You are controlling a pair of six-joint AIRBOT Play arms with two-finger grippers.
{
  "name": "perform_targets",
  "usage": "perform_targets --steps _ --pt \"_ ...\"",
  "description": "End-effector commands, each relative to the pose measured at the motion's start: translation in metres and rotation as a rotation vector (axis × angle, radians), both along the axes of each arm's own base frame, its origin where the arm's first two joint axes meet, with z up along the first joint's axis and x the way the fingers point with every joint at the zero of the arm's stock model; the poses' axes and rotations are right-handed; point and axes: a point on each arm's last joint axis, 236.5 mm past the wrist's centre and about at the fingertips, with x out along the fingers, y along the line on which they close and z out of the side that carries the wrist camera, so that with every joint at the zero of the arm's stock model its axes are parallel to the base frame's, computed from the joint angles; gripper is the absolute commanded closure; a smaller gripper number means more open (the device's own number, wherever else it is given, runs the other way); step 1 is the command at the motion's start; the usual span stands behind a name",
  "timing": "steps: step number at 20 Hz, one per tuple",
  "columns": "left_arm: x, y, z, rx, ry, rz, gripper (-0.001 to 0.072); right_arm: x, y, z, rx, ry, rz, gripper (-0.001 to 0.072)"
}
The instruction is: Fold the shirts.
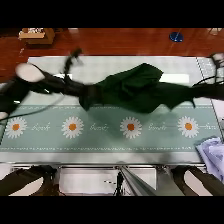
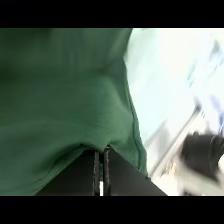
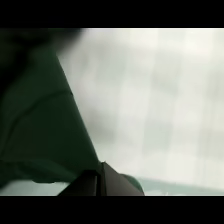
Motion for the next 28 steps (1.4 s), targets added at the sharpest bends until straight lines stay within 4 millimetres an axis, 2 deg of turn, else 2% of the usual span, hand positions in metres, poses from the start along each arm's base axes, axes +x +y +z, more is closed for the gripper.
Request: perform_targets --steps 1,3,4,6,8,9,11,14,18,20,22,25,28 --pt "-0.001 0.034 0.162 -0.097 -0.402 0.086 0.0684 -0.011 0.009 0.129 0.011 -0.307 -0.034 0.0689" --pt "-0.024 0.07 0.251 -0.113 -0.64 0.172 0.0684 -0.026 0.012 0.216 0.008 -0.494 -0.052 0.0688" --pt "-0.039 0.088 0.286 -0.094 -0.752 0.22 0.0684 -0.037 0.014 0.258 0.013 -0.583 -0.062 0.0688" --pt "-0.08 0.126 0.347 -0.008 -0.981 0.34 0.0684 -0.06 0.019 0.329 0.024 -0.731 -0.077 0.0689" --pt "-0.123 0.16 0.39 0.112 -1.174 0.479 0.0684 -0.086 0.022 0.383 0.04 -0.847 -0.094 0.0689" --pt "-0.144 0.174 0.407 0.166 -1.254 0.546 0.0684 -0.1 0.023 0.403 0.041 -0.886 -0.107 0.0688" --pt "-0.183 0.188 0.426 0.225 -1.359 0.631 0.0684 -0.122 0.024 0.426 0.068 -0.919 -0.134 0.0688" --pt "-0.222 0.18 0.43 0.177 -1.387 0.634 0.0684 -0.153 0.046 0.453 0.13 -0.961 -0.085 0.0688" --pt "-0.25 0.177 0.433 0.139 -1.412 0.646 0.0684 -0.209 0.065 0.507 0.119 -1.119 -0.035 0.0689" --pt "-0.26 0.171 0.43 0.084 -1.375 0.641 0.0684 -0.233 0.07 0.516 0.087 -1.135 -0.029 0.0689" --pt "-0.265 0.163 0.411 0.09 -1.303 0.599 0.0684 -0.243 0.062 0.5 0.028 -1.068 -0.069 0.0688" --pt "-0.26 0.157 0.366 0.154 -1.12 0.541 0.0684 -0.24 0.034 0.452 -0.079 -0.86 -0.167 0.0688" --pt "-0.24 0.176 0.324 0.224 -0.894 0.6 0.0684 -0.225 0.017 0.425 -0.107 -0.735 -0.215 0.0689"
